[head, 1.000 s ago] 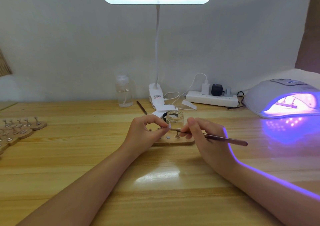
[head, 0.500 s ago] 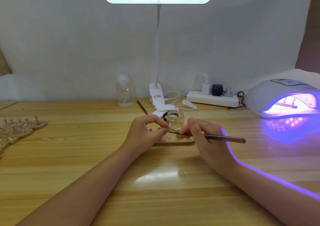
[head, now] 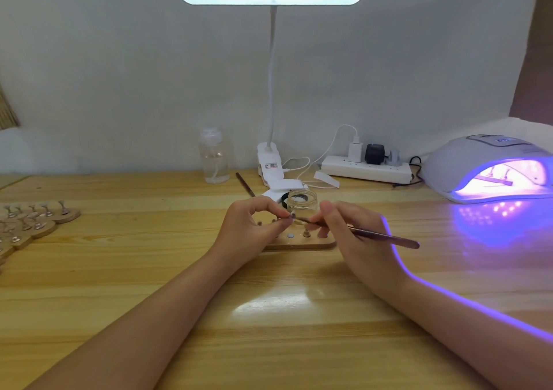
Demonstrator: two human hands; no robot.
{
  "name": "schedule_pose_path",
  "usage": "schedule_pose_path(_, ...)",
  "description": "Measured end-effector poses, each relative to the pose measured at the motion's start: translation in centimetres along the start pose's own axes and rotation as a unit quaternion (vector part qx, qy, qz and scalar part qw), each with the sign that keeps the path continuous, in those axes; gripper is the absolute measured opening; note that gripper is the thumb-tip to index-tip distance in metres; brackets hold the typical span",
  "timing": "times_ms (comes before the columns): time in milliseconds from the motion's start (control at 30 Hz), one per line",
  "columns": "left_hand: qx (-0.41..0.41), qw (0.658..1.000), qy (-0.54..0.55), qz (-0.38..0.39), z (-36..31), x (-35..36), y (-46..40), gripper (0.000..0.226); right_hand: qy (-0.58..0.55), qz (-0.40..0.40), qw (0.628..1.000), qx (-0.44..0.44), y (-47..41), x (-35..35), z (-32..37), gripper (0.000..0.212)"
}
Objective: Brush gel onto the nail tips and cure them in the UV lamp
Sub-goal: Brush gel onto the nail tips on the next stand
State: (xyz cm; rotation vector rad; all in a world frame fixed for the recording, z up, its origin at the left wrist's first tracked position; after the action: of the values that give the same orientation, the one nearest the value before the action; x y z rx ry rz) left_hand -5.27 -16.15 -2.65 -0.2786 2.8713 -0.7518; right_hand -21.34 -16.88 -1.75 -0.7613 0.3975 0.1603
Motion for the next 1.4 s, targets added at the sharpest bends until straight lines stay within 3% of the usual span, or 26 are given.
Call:
schedule_pose_path(100, 0.002, 1.000, 0.001, 0.002, 0.00, 0.01, -0.01, 0.022, -0.041, -0.026, 0.999, 0.006, 0.14, -0.18, -0.12, 0.036)
schedule_pose_path(233, 0.002, 1.000, -0.003, 0.005, 0.02, 0.06, -0.11, 0.024, 0.022, -0.010, 1.000, -0.003, -0.08, -0.12, -0.21, 0.032)
schedule_pose_path(367, 0.016, 1.000, -0.008, 0.011, -0.11, 0.13, -0.07, 0.019, -0.007, -0.018, 1.000, 0.017, 0.10, -0.04, -0.45, 0.040)
schedule_pose_path(500, 0.019, 1.000, -0.012, 0.016, -0.03, 0.14, -0.16, 0.019, 0.066, -0.015, 0.998, -0.012, -0.08, -0.21, 0.01, 0.031)
schedule_pose_path(633, 0.015, 1.000, -0.004, 0.012, 0.03, 0.14, -0.12, 0.022, -0.016, -0.005, 1.000, 0.011, 0.11, 0.18, -0.29, 0.038)
schedule_pose_path(767, 0.001, 1.000, -0.001, 0.008, 0.25, 0.08, -0.18, 0.026, 0.030, -0.015, 0.999, -0.003, -0.07, -0.10, -0.28, 0.032)
schedule_pose_path(900, 0.001, 1.000, 0.005, 0.008, 0.18, 0.15, -0.10, 0.023, -0.041, -0.016, 0.999, 0.025, 0.14, 0.16, -0.51, 0.038)
schedule_pose_path(1033, 0.007, 1.000, -0.001, 0.007, 0.15, 0.07, -0.18, 0.027, 0.001, -0.016, 1.000, 0.013, 0.01, -0.09, -0.48, 0.036)
schedule_pose_path(1200, 0.003, 1.000, 0.013, 0.006, -0.05, 0.24, -0.09, 0.024, -0.053, -0.011, 0.998, 0.020, 0.15, 0.18, -0.30, 0.038)
schedule_pose_path(1400, 0.022, 1.000, -0.003, 0.014, -0.16, 0.18, -0.08, 0.018, 0.015, -0.005, 1.000, -0.006, 0.00, -0.09, -0.10, 0.032)
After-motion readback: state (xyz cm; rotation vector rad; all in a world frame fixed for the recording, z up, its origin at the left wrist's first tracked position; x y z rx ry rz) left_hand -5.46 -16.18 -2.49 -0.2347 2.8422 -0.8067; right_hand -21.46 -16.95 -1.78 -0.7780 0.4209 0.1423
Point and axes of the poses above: each hand's wrist, its own y-axis away from the middle knuckle, its own x-axis out of the palm, z = x × y, the point moved 6 cm from there along -y, towards the middle knuckle, and after that the axes turned 15 degrees about y, right-handed, at the moved point
